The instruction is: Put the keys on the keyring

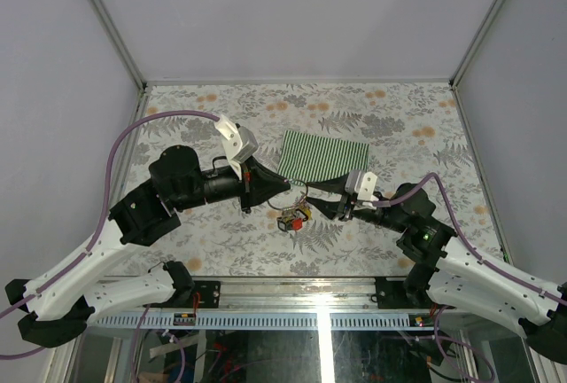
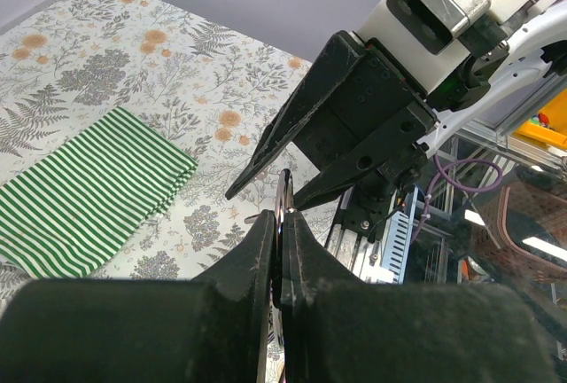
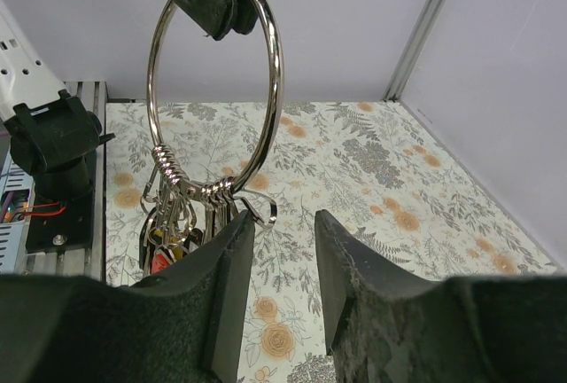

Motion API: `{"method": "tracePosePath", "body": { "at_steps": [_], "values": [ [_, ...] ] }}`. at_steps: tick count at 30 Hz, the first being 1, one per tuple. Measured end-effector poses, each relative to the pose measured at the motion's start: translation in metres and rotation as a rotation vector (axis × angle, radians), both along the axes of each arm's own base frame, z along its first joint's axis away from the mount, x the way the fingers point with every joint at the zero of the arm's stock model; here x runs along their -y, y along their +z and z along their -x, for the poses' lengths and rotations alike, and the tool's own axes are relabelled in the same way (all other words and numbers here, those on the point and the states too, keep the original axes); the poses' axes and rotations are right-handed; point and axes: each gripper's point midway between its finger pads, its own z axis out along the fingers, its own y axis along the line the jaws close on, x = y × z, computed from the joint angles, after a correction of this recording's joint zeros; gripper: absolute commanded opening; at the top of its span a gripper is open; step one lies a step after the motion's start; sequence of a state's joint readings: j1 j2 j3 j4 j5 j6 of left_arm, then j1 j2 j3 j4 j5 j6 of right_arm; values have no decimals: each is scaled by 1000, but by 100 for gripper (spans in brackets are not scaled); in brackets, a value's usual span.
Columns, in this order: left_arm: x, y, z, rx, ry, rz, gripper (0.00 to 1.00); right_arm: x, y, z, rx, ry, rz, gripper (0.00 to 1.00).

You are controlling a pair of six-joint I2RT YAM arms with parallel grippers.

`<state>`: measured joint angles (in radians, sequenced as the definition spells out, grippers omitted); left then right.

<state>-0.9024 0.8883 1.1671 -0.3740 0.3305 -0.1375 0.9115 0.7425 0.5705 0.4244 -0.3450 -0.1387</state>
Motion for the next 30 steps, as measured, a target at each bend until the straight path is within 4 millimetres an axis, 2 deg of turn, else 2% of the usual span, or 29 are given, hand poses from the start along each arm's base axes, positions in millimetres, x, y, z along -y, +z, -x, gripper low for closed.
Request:
{"method": "tracePosePath", "body": {
  "at_steps": [5, 10, 18, 24, 30],
  "values": [
    [0, 0, 0, -1, 0, 0, 0, 0, -1, 0, 0, 0, 0, 39],
    [0, 0, 0, -4, 1, 2, 0, 0, -3, 0, -2, 0, 0, 24],
    [0, 0, 0, -4, 2, 1, 0, -1, -3, 2, 1, 14, -23, 7],
    [0, 0, -2, -5, 9, 1, 0, 0, -2, 3, 15, 12, -23, 4],
    [1, 0, -2, -6, 10, 3, 0, 10, 2, -1, 114, -30, 44, 3]
  ]
}}
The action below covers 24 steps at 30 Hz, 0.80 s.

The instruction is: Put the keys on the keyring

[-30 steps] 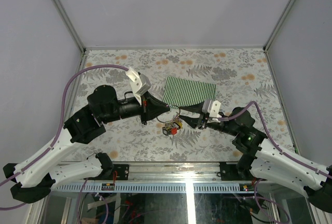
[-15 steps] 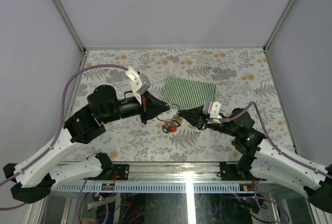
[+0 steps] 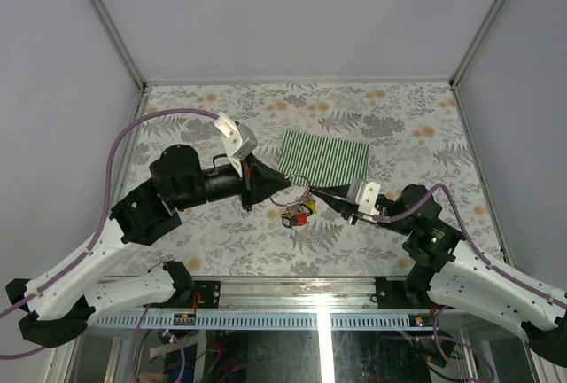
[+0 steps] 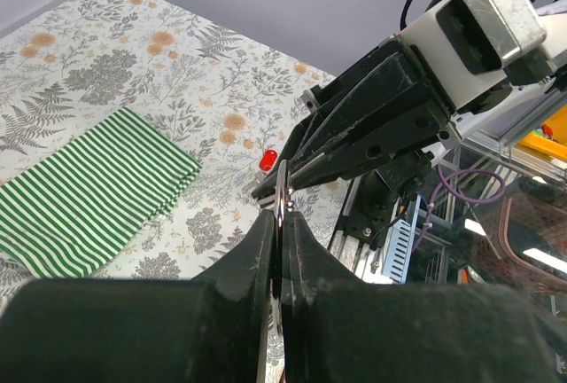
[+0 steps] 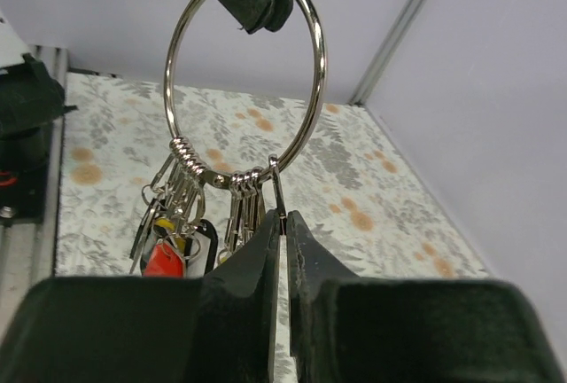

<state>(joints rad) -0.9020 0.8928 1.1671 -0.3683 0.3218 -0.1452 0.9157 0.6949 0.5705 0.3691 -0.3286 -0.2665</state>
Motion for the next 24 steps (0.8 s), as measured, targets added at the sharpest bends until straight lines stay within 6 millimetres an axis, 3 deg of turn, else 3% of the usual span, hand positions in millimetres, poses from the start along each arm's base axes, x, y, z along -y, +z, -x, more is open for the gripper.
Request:
{"method": "tracePosePath", "body": {
  "at_steps": [11, 19, 24],
  "values": [
    [1, 3, 0, 7, 0, 11, 16, 19, 25, -14, 240, -88, 194, 0],
    [2, 1, -2, 3, -1, 7, 38, 25, 7, -20, 303, -87, 384, 0],
    [7, -4, -4, -9, -4, -6, 46, 28, 1, -20, 335, -73, 453, 0]
  ]
}}
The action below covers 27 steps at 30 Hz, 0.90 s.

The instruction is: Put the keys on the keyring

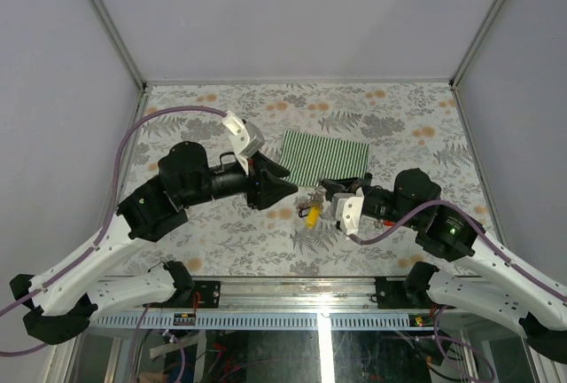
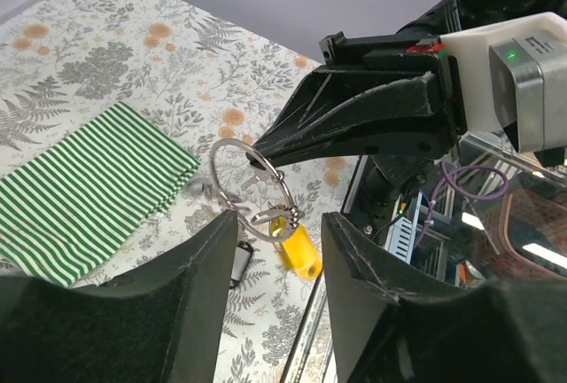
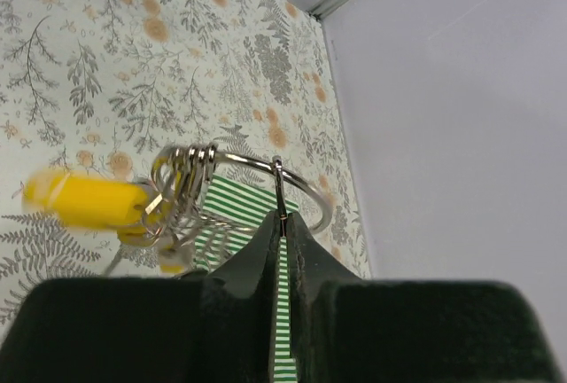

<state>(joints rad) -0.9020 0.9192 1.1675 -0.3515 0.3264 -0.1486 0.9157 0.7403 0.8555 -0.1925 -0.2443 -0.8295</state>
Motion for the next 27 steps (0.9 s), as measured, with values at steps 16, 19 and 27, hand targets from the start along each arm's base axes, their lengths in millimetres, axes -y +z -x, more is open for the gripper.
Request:
{"method": "tracePosePath", "body": {
  "at_steps": [16, 19, 27],
  "values": [
    [17, -14, -20, -19, 31, -34, 62, 6, 16, 4, -77, -8, 82, 0],
    [13, -15, -28, -6, 83, -26, 67, 5, 11, 2, -220, -69, 75, 0],
    [-2, -16, -44, 74, 210, -23, 73, 5, -19, -3, -649, -314, 140, 0]
  ]
}}
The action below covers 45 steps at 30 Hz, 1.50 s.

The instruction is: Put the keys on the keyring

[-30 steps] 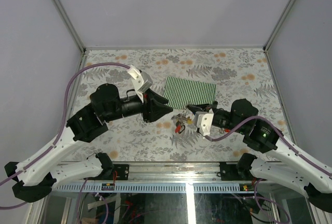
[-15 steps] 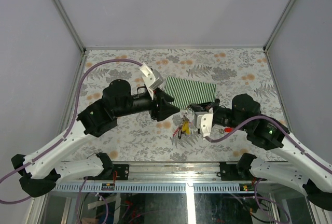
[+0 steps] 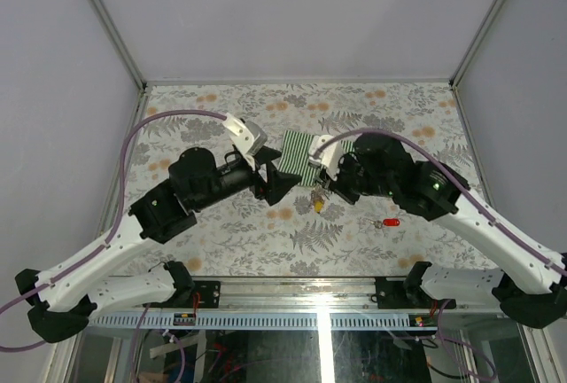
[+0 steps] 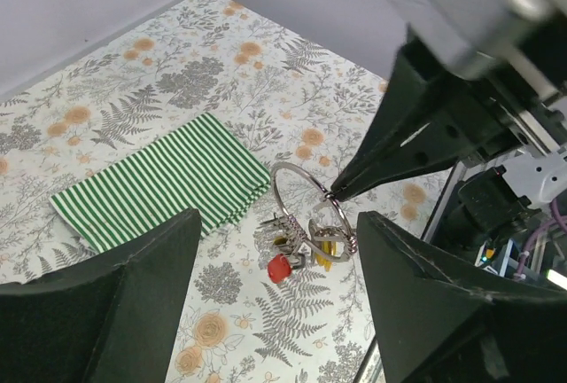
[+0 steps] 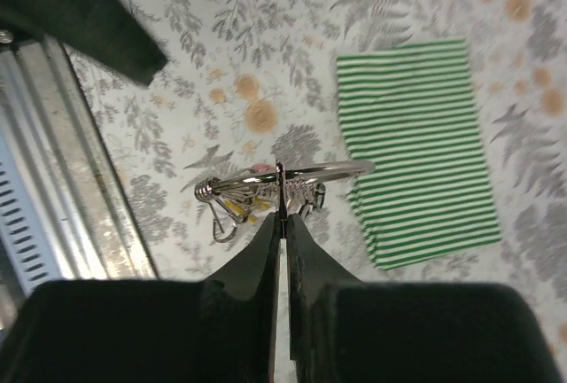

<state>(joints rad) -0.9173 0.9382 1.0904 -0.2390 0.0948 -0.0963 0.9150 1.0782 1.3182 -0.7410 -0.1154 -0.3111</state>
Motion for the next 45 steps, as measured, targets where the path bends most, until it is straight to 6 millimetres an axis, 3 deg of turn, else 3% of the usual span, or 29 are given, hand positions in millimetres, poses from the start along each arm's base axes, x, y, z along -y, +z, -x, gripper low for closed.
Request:
{"method": "tracePosePath", "body": {
  "at_steps": [9, 16, 20, 27, 36, 45],
  "values": [
    [4, -38, 10, 56, 9, -52, 75, 7, -27, 16, -333, -194, 124, 0],
    [13, -71, 15, 68, 29, -62, 77, 9, -26, 28, -464, -268, 141, 0],
    [21, -74, 24, 95, 12, -34, 77, 6, -28, 31, -510, -290, 146, 0],
    [40, -58, 32, 141, -6, 33, 77, 0, -31, 34, -564, -312, 143, 0],
    [58, -90, 37, 176, -9, -100, 72, -1, -29, 37, -585, -319, 132, 0],
    [57, -97, 31, 257, 17, -197, 63, 3, -30, 39, -595, -324, 155, 0]
  ]
}}
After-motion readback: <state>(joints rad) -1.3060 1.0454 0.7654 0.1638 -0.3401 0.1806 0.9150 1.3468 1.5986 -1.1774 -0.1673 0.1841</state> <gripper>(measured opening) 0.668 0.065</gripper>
